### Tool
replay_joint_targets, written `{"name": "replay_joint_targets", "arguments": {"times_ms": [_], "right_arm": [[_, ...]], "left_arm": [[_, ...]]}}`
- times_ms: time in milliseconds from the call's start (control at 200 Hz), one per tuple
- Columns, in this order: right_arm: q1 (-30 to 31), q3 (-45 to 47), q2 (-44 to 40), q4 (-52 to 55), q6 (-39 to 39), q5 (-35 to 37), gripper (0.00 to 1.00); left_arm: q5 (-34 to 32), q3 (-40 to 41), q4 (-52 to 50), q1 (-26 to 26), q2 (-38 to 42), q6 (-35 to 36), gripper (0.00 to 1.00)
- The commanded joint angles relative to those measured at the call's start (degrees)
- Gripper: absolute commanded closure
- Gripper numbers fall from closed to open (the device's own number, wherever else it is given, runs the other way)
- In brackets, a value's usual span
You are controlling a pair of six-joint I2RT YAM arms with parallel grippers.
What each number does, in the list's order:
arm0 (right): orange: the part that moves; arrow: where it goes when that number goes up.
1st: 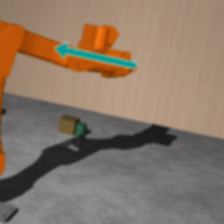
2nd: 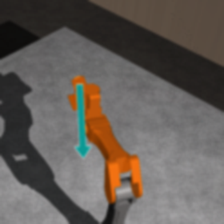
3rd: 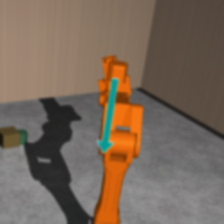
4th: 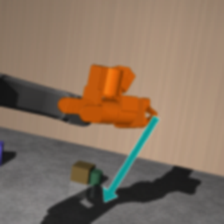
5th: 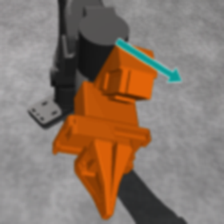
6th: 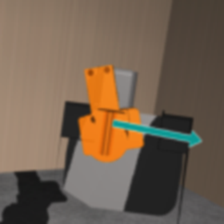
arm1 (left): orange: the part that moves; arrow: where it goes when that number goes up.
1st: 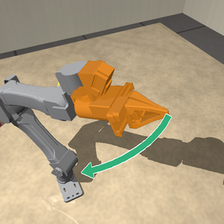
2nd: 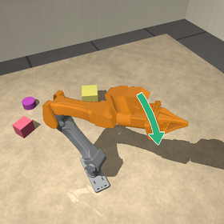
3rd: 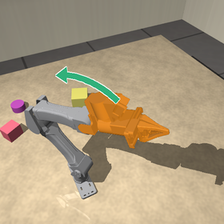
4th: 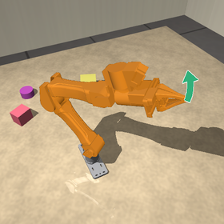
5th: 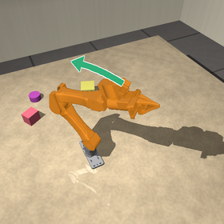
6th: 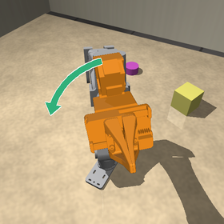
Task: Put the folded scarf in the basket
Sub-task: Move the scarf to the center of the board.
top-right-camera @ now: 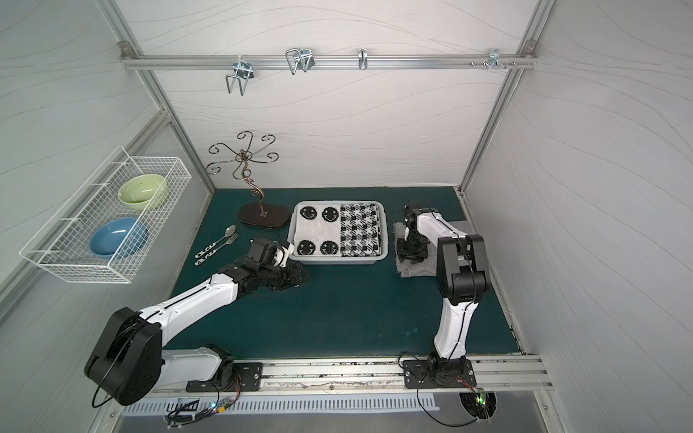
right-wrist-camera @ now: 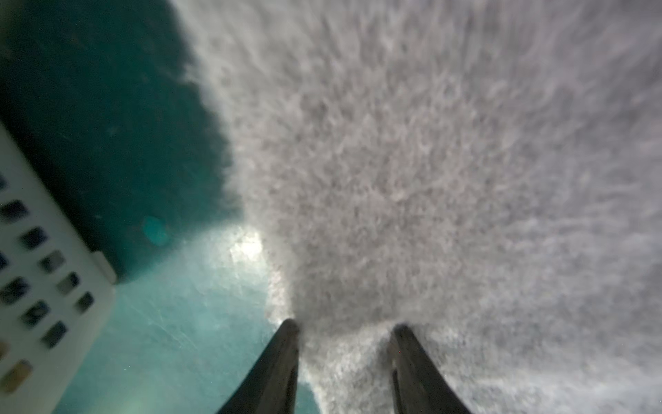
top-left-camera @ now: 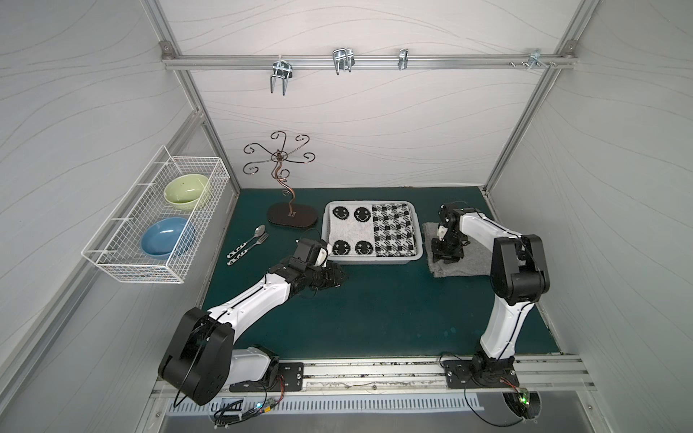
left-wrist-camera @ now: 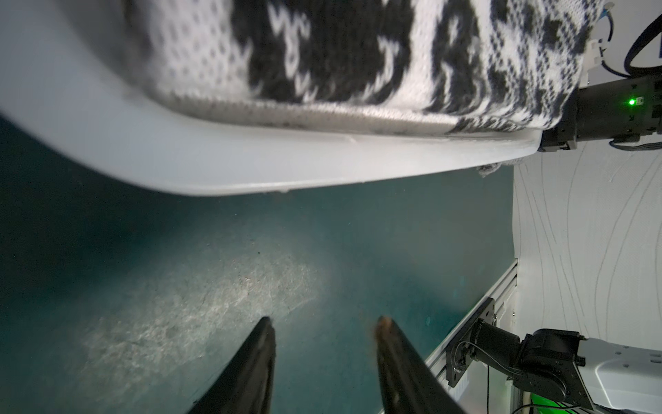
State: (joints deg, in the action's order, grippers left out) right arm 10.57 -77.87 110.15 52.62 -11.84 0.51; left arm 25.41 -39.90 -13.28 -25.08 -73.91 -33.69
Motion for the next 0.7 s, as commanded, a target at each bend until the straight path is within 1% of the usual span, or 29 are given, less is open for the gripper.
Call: {"name": "replay_joint_targets", "arguments": {"times_ms": [0, 90, 150, 190, 250, 370, 515, 595, 650, 695], "right_arm": [[1.4, 4.5, -3.6, 4.0, -1.8, -1.0, 0.57], [2.9, 7.8, -7.1, 4.1, -2.9, -1.6, 0.58], [4.2, 10.0, -8.9, 4.5, -2.9, -4.7, 0.56], [5.3, 11.7, -10.2, 4.7, -3.6, -5.3, 0.54], [7.8, 15.0, -12.1, 4.2, -5.0, -5.4, 0.54], [14.6, 20.0, -16.8, 3.9, -7.8, -4.1, 0.53], [18.1, 25.0, -20.9, 3.8, -9.9, -3.2, 0.52], [20.6, 28.0, -23.9, 2.2, -12.3, -3.1, 0.52], [23.7, 28.7, -25.3, 1.8, -14.2, -2.1, 0.52], [25.8, 28.6, -25.7, 2.1, -15.5, -2.6, 0.52]], "left_arm": [[0.7, 0.5, 2.6, -0.2, 1.5, -0.2, 0.51], [0.7, 0.7, 2.7, -0.2, 2.0, -0.3, 0.51], [0.7, 0.7, 2.6, -0.2, 2.3, -0.5, 0.51], [0.5, 0.8, 2.9, -0.3, 2.4, -0.8, 0.51], [1.1, 1.0, 3.4, -0.3, 2.3, -1.4, 0.51], [4.8, 2.4, 7.8, -0.5, 1.7, -4.5, 0.51], [2.8, 2.2, 6.4, -1.1, 0.6, -4.3, 0.51], [2.3, 2.8, 6.9, -1.4, 0.4, -4.9, 0.51], [1.9, 3.0, 7.2, -1.9, 0.3, -5.3, 0.51], [1.5, 3.0, 7.2, -2.4, 0.3, -5.5, 0.51]]}}
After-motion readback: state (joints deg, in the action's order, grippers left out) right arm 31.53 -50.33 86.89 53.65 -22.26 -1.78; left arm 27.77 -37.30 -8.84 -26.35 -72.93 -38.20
